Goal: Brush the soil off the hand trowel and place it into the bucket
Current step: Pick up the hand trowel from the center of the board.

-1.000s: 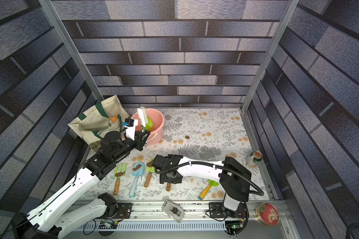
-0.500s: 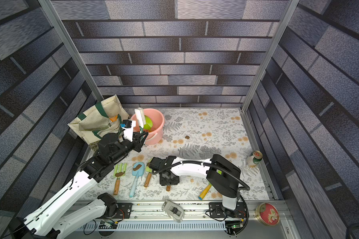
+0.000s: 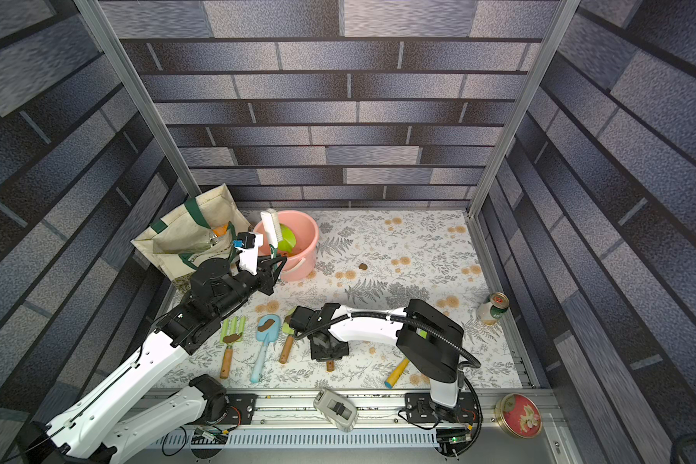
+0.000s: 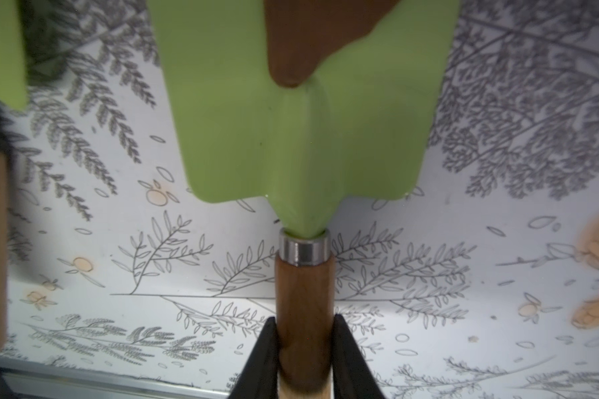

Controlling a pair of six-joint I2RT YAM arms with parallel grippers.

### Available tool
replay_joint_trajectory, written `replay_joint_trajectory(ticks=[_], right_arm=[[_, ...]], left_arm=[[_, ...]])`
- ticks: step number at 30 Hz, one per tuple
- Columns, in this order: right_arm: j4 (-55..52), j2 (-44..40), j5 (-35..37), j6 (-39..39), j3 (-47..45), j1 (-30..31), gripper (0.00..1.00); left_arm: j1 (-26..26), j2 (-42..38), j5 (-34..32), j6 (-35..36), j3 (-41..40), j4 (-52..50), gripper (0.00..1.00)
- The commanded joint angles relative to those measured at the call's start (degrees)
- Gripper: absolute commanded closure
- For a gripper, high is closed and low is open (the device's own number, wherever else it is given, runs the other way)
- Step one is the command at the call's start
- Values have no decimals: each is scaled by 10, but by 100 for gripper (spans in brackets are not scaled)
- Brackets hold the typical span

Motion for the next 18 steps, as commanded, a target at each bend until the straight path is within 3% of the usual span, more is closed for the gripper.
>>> replay_joint_trajectory(ticks=[1,11,14,18], right_arm=[[-81,-32,50,-32,39,3,88],[-261,-88,136,-154,128,-26,94],[-274,-101,143,-181,121,-47,100],[-280,-124,153,-212,109,-80,100]], left_arm=[[2,-7,-16,18,2,-7,100],[33,1,-22,28,46,-89,100],[44,9,-21,25,52,-112,100],[45,32,-17,24,65,-138,100]])
